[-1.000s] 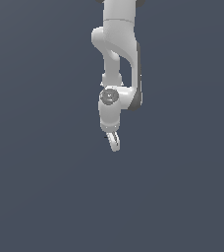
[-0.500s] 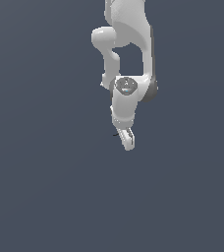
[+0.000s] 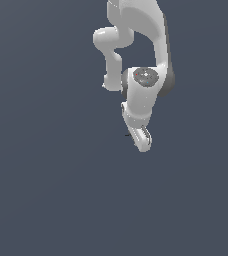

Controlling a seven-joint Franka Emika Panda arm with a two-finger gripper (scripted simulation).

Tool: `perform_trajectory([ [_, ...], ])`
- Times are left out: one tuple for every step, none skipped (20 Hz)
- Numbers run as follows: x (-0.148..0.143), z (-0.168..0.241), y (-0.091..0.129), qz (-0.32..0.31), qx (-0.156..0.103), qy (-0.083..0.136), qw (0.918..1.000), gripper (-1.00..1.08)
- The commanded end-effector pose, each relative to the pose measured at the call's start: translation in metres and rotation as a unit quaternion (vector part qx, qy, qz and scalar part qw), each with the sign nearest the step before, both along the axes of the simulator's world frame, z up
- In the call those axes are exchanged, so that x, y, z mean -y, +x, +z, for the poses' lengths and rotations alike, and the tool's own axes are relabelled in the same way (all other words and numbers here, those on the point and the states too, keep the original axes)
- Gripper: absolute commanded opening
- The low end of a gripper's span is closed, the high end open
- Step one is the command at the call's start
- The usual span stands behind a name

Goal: Pick up the object and move it to a goal position.

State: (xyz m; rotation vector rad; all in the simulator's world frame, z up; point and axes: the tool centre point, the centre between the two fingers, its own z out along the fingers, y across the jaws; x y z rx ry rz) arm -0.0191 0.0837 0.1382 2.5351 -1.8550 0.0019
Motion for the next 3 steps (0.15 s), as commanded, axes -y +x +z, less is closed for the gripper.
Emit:
perform_trajectory([
  [-0.0036, 0.0045, 0.0024, 0.000, 0.000, 0.000, 1.0000, -1.00],
  [-0.0042, 0.0052, 0.0028, 0.000, 0.000, 0.000, 1.0000, -1.00],
  [-0.0044, 0.0054, 0.0029, 0.000, 0.000, 0.000, 1.0000, -1.00],
])
